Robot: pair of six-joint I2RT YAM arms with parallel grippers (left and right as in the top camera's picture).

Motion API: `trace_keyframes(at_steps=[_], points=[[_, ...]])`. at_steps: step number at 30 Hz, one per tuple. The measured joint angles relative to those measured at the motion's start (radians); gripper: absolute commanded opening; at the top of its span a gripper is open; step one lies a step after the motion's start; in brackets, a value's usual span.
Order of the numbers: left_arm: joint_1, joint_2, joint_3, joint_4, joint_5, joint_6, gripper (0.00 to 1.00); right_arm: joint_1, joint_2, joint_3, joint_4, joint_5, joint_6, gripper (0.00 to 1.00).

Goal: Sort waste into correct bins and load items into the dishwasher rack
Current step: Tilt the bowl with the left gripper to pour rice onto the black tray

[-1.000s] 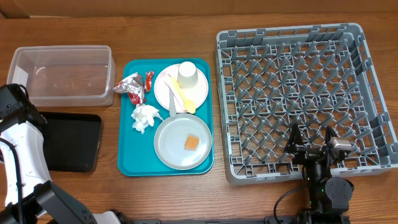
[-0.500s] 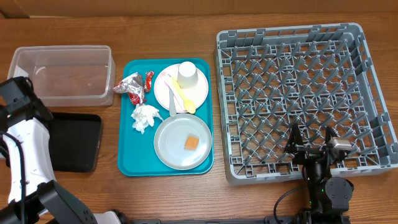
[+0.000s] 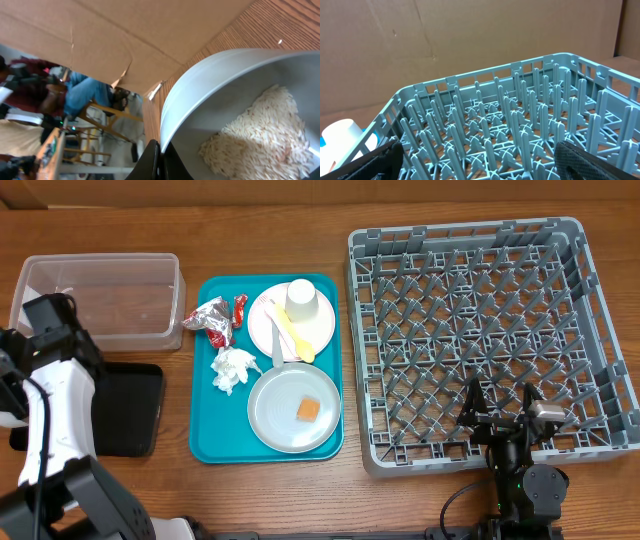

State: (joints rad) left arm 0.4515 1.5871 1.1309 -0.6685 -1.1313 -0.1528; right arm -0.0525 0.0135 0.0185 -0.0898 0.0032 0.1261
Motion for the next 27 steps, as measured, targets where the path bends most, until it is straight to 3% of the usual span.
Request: trace_keyframes(at_steps=[9, 27], points=[[-0.06, 0.104, 0.0, 0.0, -0.066, 0.004, 0.04, 0.0, 0.0, 0.0, 0.0, 0.0, 0.0, 1.0], [-0.064, 0.109, -0.001, 0.039, -0.173, 0.033, 0.04, 0.0, 0.0, 0.0, 0.0, 0.0, 0.0, 1.0]])
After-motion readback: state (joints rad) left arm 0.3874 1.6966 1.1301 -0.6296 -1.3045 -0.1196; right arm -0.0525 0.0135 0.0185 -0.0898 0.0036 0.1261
